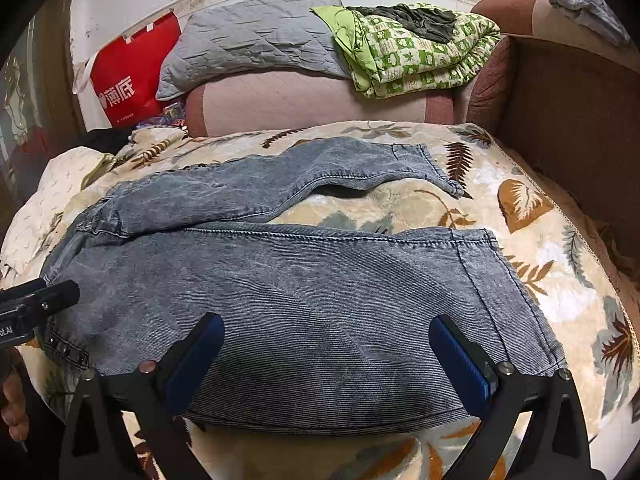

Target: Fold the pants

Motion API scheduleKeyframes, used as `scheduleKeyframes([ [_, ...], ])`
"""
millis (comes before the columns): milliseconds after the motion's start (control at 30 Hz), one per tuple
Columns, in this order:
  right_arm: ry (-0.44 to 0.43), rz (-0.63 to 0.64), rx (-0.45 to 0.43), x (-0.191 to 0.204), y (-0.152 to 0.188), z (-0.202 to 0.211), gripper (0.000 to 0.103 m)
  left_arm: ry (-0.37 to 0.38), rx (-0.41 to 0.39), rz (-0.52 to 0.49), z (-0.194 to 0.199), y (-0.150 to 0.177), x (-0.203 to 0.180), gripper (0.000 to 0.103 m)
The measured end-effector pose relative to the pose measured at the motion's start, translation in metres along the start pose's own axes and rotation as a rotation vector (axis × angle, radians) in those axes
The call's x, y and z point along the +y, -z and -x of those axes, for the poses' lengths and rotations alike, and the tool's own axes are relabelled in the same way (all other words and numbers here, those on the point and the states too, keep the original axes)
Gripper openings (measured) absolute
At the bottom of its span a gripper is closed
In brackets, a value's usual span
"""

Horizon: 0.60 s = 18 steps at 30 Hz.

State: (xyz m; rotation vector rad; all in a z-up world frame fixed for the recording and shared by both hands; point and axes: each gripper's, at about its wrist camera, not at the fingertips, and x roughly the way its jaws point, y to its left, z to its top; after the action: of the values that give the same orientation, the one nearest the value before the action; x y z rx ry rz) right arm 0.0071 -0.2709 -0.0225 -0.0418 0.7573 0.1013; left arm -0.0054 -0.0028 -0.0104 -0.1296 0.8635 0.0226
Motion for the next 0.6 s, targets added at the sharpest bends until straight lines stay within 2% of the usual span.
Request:
scheduleKeyframes([
  [433, -0.002, -0.001, -0.01, -0.002, 0.0, 0.002, 0.103, 0.008, -0.002, 0.01, 0.006, 0.001, 0.005, 0.103],
  [533, -0.021, -0.045, 0.007, -0.012, -0.001, 0.004, 0.103, 0.01, -0.021, 0.067, 0.017, 0.0, 0.023, 0.103],
  [600, -0.08, -0.134, 0.043, -0.029, -0.001, 0.008, 0.103, -0.003, -0.025, 0.136, 0.023, 0.002, 0.047, 0.103],
])
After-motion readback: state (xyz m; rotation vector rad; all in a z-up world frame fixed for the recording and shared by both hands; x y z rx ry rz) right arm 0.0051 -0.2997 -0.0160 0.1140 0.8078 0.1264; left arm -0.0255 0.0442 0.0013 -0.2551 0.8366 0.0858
